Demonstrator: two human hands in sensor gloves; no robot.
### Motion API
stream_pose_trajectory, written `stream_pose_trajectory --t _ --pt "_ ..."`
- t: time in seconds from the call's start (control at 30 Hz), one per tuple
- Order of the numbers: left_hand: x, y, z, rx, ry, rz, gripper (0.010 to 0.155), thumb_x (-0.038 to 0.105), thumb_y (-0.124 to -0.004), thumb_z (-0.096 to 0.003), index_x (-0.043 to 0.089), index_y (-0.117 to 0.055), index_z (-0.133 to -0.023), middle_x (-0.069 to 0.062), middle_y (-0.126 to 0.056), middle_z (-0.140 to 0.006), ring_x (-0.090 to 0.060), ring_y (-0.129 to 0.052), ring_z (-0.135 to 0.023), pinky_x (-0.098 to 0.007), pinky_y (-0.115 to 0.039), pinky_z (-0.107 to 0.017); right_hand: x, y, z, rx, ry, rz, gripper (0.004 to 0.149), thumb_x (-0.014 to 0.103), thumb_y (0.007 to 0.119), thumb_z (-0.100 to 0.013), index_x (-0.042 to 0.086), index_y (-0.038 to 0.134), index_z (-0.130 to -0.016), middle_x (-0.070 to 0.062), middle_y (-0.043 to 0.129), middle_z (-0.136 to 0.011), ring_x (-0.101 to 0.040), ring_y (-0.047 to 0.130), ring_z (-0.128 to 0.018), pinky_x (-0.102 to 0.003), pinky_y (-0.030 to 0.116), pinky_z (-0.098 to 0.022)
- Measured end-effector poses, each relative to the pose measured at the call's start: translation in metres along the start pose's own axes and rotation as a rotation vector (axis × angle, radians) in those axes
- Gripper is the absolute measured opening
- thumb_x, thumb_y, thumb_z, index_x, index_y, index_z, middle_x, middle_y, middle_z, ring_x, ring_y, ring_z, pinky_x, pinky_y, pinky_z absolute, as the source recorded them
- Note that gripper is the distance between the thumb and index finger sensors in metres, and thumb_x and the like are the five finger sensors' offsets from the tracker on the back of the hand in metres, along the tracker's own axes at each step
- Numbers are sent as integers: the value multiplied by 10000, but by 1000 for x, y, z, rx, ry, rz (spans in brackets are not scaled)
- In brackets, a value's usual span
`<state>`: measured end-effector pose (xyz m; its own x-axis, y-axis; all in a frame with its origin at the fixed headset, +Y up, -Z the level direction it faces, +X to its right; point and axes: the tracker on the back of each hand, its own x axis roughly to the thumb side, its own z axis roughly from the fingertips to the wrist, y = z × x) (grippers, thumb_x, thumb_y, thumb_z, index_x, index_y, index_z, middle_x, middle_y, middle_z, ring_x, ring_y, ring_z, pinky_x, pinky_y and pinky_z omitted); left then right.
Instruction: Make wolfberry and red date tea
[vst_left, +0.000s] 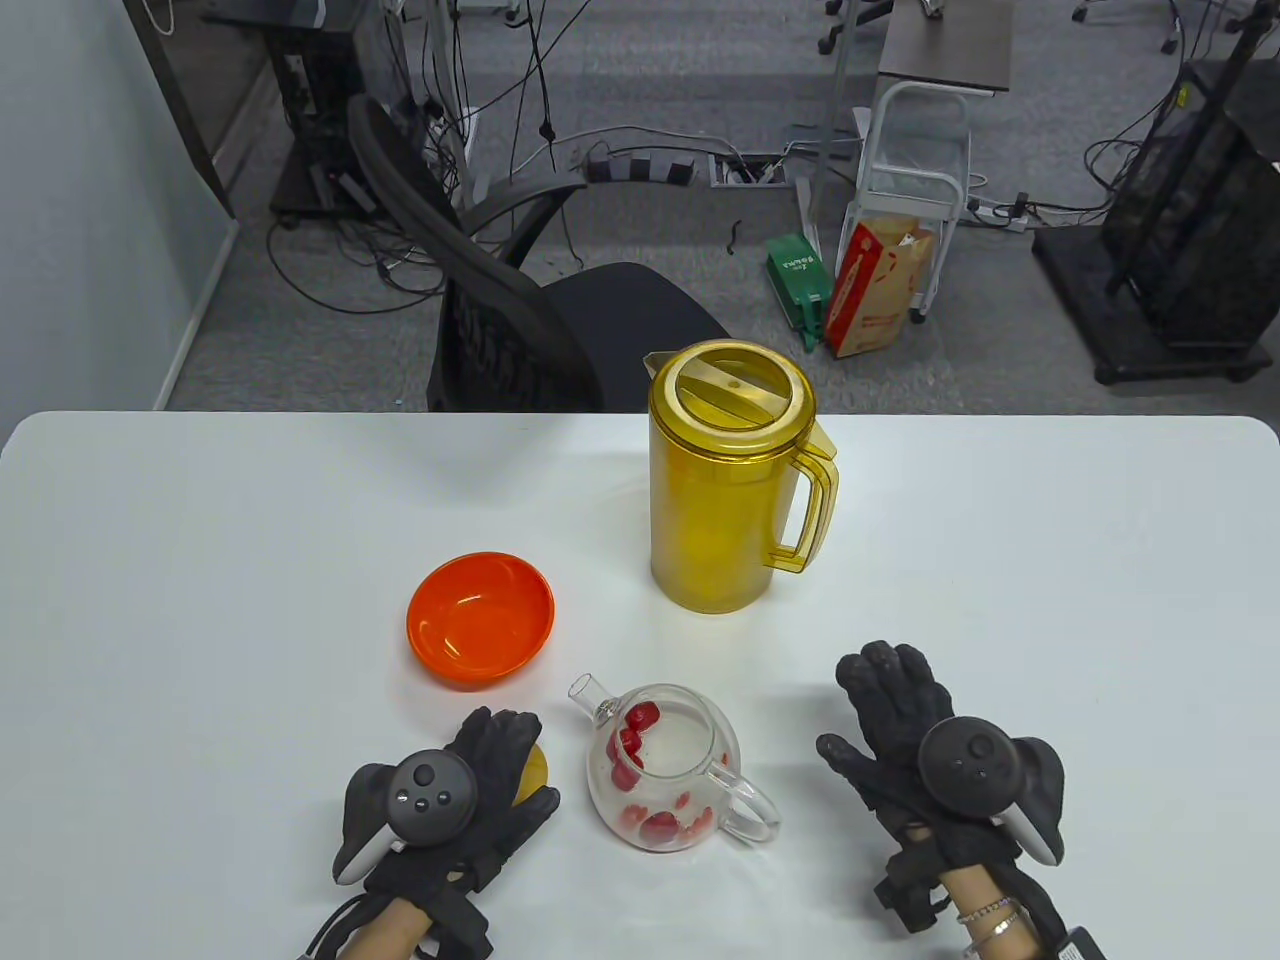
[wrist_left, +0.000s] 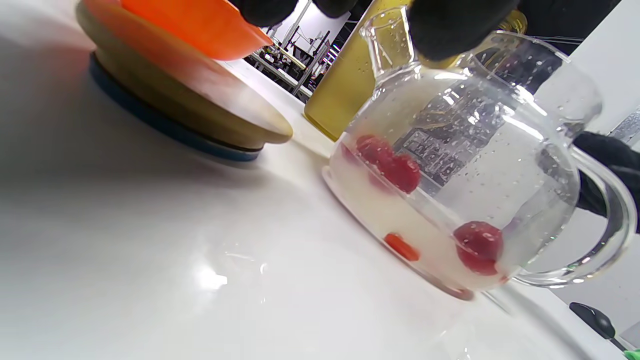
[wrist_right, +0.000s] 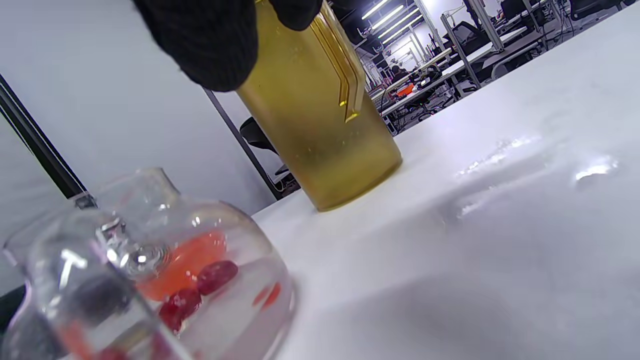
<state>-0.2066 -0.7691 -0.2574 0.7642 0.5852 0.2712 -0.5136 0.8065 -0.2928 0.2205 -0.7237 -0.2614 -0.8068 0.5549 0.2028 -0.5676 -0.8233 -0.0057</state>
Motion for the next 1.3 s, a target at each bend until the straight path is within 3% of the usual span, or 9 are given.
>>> stream_pose_trajectory --t 0.1,0.33,0.43,0.57,0.67,0.87,1.03,1.13,1.3 --pt "-1 0 0 3 13 -9 737 516 -673 -596 125 -354 -1133 -242 -404 -1204 -484 -282 -1105 -654 -333 -720 -5 9 6 -47 -10 2 757 448 808 -564 187 417 -1157 -74 292 -1230 -318 202 -1089 -553 260 -779" --pt "6 22 -6 -31 53 -97 754 515 -702 -591 131 -354 -1138 -239 -393 -1212 -489 -267 -1112 -676 -317 -714 -13 17 7 38 -4 -16 752 450 794 -571 194 397 -1156 -65 274 -1228 -311 194 -1087 -546 248 -782" --pt "15 32 -15 -180 97 -224 778 524 -718 -584 141 -338 -1144 -234 -346 -1225 -486 -237 -1122 -689 -304 -717 -13 20 5 42 -15 -19 752 449 795 -569 193 400 -1155 -65 276 -1228 -312 194 -1087 -547 252 -781" --pt "8 20 -30 -415 220 -327 892 556 -760 -552 164 -215 -1140 -226 -178 -1223 -491 -131 -1122 -719 -259 -716 -11 22 5 44 -21 -26 750 448 796 -569 193 402 -1154 -68 278 -1227 -313 195 -1087 -547 255 -781" --pt "-1 6 -35 -464 242 -347 948 562 -794 -522 160 -187 -1130 -232 -178 -1216 -505 -155 -1126 -724 -287 -721 -12 21 6 39 -24 -27 750 447 797 -567 192 405 -1153 -67 280 -1227 -314 195 -1087 -547 258 -780" --pt "-2 -4 -38 -360 224 -413 938 509 -839 -503 101 -267 -1124 -281 -316 -1184 -536 -441 -1090 -674 -441 -743 -12 22 6 41 -29 -24 750 448 796 -568 191 404 -1154 -68 282 -1226 -317 197 -1086 -551 263 -779" --pt "3 -3 -42 -338 248 -455 1016 538 -877 -442 64 -287 -1121 -360 -378 -1137 -542 -555 -1011 -671 -528 -729 -11 22 6 45 -41 -31 747 443 795 -569 191 405 -1154 -72 284 -1226 -318 197 -1086 -551 269 -779" --pt "18 17 -41 -304 216 -400 1022 526 -889 -440 48 -298 -1122 -370 -381 -1134 -553 -560 -1003 -678 -527 -723 -9 21 6 39 -54 -29 749 445 796 -568 189 405 -1154 -74 284 -1226 -318 199 -1086 -552 271 -779" --pt "74 65 -35 -163 99 -366 1002 507 -889 -457 45 -305 -1127 -378 -360 -1140 -569 -535 -1009 -693 -500 -725 -8 22 5 52 -58 -33 748 445 796 -569 189 405 -1154 -76 287 -1226 -322 202 -1085 -552 276 -778"
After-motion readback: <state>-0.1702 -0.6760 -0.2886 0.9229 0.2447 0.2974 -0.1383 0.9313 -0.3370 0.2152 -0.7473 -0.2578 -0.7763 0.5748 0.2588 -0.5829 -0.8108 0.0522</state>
